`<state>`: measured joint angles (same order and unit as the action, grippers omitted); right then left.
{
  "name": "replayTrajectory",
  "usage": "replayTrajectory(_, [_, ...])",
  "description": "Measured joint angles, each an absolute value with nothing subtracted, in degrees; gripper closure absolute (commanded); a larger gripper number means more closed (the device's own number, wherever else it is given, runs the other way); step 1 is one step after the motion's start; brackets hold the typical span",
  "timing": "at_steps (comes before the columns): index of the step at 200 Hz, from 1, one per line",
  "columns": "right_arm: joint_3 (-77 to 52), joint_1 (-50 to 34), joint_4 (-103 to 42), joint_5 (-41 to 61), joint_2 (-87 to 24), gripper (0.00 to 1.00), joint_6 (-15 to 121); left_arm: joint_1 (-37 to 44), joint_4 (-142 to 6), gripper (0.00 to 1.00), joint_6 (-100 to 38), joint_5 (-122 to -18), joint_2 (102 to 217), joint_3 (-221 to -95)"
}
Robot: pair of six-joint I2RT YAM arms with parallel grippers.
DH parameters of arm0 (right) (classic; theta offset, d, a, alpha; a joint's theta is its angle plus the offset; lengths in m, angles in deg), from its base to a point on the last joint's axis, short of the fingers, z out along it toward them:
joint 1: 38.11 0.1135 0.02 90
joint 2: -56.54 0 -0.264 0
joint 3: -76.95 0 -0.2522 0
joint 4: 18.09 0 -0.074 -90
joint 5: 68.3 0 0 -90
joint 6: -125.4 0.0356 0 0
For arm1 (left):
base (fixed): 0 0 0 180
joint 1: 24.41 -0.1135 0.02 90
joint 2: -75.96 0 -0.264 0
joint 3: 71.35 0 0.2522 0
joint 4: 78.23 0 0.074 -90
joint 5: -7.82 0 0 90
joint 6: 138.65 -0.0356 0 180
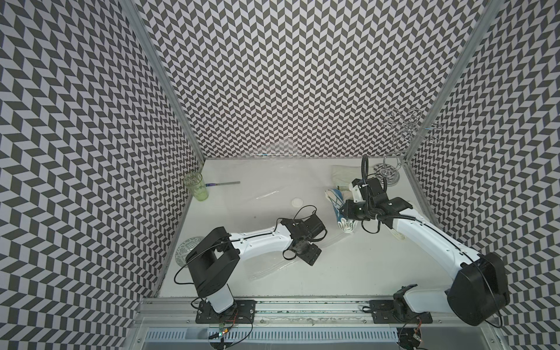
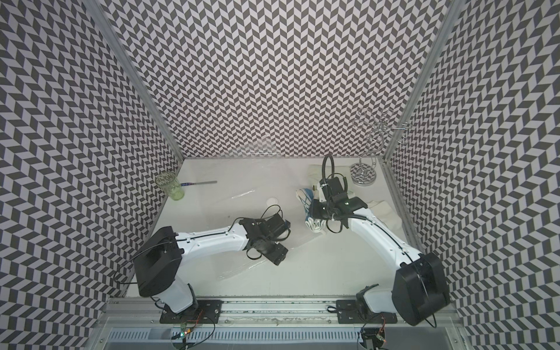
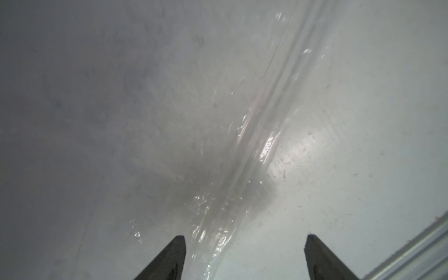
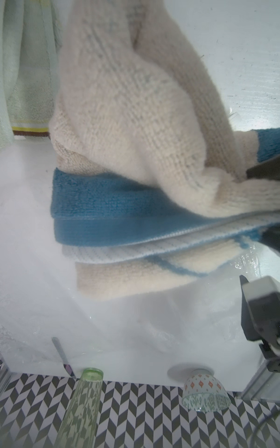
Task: Place the folded towel into the vacuum bag
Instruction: Open the vacuum bag at the center of the board.
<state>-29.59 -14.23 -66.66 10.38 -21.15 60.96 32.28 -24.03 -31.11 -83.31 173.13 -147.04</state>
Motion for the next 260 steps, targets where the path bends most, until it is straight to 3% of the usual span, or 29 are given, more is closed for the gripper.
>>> replayTrajectory(39, [-31.1, -14.3, -66.1, 8.8, -20.6, 0.97, 60.9, 32.5, -22.2, 0.2, -33.7, -88.7, 176.8, -147.1])
replayTrajectory(115, [-33.7, -14.3, -66.0, 7.7, -20.6, 0.97, 60.9, 32.5, -20.2, 0.34, -36.7, -94.8, 178.6, -149.7])
replayTrajectory(170, [-33.9, -14.3, -65.5, 7.5, -20.6, 0.97, 60.9, 30.5, -19.7, 0.48, -38.3, -93.5, 175.9, -150.0])
replayTrajectory(235, [-33.9, -14.3, -65.0, 7.3, -20.6, 0.97, 60.9, 28.3, -21.2, 0.48, -38.8, -94.4, 175.7, -148.9])
replayTrajectory(260, [-33.9, -14.3, -64.8, 7.3, -20.6, 0.97, 60.9, 28.5, -21.7, 0.57, -38.9, -95.6, 175.7, -147.7])
